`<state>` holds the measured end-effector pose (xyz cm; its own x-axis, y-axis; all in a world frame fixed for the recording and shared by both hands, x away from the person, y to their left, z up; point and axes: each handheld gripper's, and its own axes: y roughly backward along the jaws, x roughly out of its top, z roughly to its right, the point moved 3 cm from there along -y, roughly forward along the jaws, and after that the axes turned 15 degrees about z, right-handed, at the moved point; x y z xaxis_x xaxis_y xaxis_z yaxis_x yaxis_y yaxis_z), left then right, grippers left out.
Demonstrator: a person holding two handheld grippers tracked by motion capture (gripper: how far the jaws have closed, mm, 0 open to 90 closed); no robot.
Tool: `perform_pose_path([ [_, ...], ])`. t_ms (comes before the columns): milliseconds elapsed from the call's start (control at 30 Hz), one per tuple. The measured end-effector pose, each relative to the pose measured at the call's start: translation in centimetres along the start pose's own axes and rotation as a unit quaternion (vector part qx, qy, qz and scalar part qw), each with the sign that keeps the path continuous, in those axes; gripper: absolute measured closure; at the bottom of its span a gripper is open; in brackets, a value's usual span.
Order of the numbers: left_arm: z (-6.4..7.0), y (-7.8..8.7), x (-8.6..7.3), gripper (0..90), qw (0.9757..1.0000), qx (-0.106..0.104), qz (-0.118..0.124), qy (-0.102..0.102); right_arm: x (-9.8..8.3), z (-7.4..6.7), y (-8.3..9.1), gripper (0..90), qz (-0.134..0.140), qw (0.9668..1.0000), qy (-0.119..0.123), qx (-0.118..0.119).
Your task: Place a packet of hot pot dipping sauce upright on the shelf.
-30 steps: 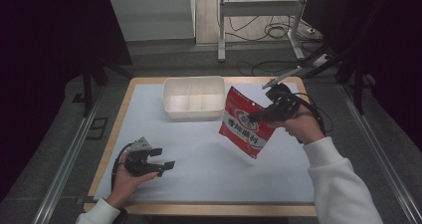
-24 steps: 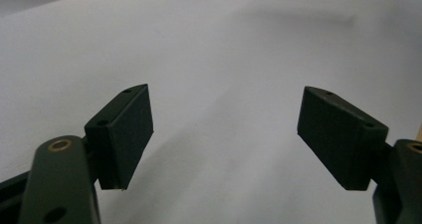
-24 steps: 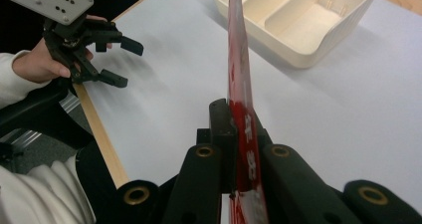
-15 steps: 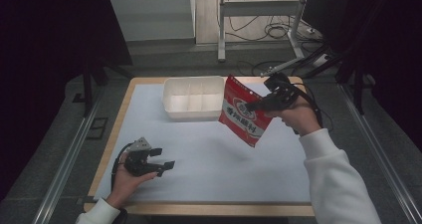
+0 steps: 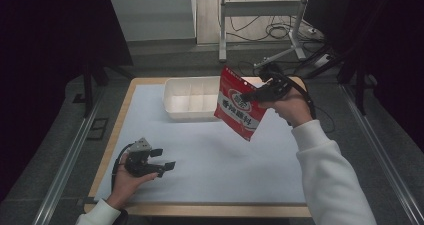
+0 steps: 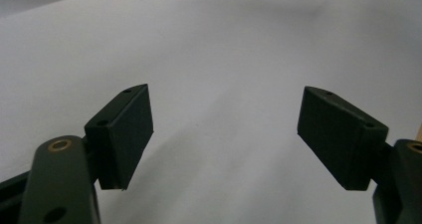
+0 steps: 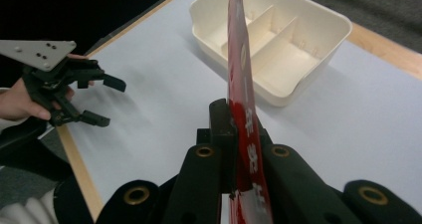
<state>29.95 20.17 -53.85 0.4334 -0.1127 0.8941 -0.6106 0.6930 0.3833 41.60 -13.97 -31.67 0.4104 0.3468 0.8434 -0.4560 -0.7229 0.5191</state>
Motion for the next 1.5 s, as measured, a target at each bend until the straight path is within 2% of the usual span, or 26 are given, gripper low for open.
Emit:
perform_pose_path([
  [200, 0.0, 0.0, 0.0, 21.7, 1.0000, 0.000, 0.000, -0.001, 1.1, -0.1, -0.6, 88.3, 0.002, 1.0000, 0.005, -0.008],
  [433, -0.1, 0.0, 0.0, 21.8, 1.0000, 0.001, 0.002, 0.001, 2.0, -0.1, -1.4, 88.3, -0.002, 0.9999, 0.008, -0.006],
  [833, -0.1, 0.1, 0.0, 21.9, 1.0000, 0.001, 0.004, 0.001, 3.1, 0.4, -3.0, 88.3, 0.000, 0.9999, 0.001, -0.014],
  [1133, -0.2, 0.1, 0.1, 22.0, 1.0000, -0.001, 0.006, 0.000, 4.5, 1.5, -4.5, 88.3, 0.002, 0.9989, -0.011, -0.045],
  [1500, -0.2, 0.2, 0.1, 21.9, 1.0000, 0.000, 0.008, 0.003, 5.6, 2.5, -6.3, 88.3, 0.014, 0.9969, -0.032, -0.070],
])
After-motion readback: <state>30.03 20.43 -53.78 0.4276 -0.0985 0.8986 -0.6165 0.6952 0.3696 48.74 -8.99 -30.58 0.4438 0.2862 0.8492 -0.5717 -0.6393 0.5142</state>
